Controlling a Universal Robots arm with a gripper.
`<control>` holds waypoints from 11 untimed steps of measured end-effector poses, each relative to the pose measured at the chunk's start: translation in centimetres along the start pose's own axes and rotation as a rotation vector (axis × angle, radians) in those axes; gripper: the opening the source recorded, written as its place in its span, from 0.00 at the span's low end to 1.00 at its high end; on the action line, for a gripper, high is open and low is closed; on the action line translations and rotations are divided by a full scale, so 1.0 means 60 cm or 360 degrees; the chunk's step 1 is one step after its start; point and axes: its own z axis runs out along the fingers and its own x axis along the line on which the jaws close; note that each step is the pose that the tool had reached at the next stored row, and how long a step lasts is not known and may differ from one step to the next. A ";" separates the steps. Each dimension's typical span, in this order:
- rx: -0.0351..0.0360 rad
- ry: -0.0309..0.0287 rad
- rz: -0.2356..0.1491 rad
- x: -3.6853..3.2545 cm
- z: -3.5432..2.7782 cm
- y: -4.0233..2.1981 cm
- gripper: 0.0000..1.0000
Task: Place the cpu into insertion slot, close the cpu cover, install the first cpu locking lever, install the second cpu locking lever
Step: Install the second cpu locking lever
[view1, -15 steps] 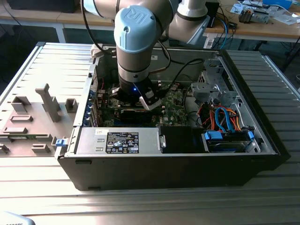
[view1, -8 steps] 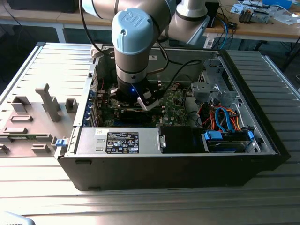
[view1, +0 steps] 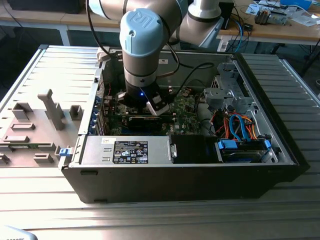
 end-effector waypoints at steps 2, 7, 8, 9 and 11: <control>-0.0003 -0.00003 0.0000 0.000 0.002 0.001 0.11; -0.0015 -0.00007 -0.0004 0.000 0.005 0.001 0.11; -0.0014 0.00003 -0.0005 0.000 0.005 0.001 0.11; -0.0001 0.00018 -0.0006 0.000 0.005 0.000 0.11; 0.0020 0.00038 -0.0006 0.000 0.005 0.000 0.11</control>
